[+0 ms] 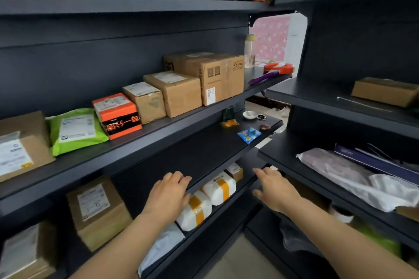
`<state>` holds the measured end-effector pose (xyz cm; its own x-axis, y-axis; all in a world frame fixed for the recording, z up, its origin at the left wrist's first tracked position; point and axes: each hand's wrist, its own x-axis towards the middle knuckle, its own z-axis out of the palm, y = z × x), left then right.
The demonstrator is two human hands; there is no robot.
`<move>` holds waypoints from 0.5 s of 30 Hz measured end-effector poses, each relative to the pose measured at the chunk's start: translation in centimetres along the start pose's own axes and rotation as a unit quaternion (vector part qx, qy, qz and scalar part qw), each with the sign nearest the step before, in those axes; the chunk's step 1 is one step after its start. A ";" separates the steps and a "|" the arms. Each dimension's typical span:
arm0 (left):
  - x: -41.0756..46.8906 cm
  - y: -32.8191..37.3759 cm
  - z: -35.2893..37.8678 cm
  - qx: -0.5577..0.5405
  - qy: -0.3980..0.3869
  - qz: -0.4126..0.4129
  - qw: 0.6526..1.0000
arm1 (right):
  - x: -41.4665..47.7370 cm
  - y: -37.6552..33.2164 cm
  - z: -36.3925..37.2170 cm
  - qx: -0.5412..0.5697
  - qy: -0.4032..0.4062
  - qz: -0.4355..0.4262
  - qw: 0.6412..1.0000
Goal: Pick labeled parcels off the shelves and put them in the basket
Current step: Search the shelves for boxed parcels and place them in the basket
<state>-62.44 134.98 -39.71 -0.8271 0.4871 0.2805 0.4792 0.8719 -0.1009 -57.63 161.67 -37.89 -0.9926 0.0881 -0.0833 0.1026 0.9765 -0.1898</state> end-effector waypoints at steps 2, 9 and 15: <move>1.6 0.7 1.4 -0.008 -0.010 0.013 1.000 | 1.8 1.1 0.8 0.007 -0.005 0.003 1.000; 9.9 4.7 7.5 -0.002 -0.018 0.082 0.996 | 9.9 6.9 4.3 0.035 -0.036 -0.001 0.999; 16.8 8.7 14.9 -0.032 -0.023 0.118 0.992 | 17.1 11.9 8.7 0.058 -0.061 -0.015 0.996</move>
<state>-76.56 151.53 -50.14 -0.7017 0.6803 0.2117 0.6773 0.7291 -0.0980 -72.86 173.11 -50.10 -0.9810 0.0281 -0.1921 0.0870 0.9483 -0.3054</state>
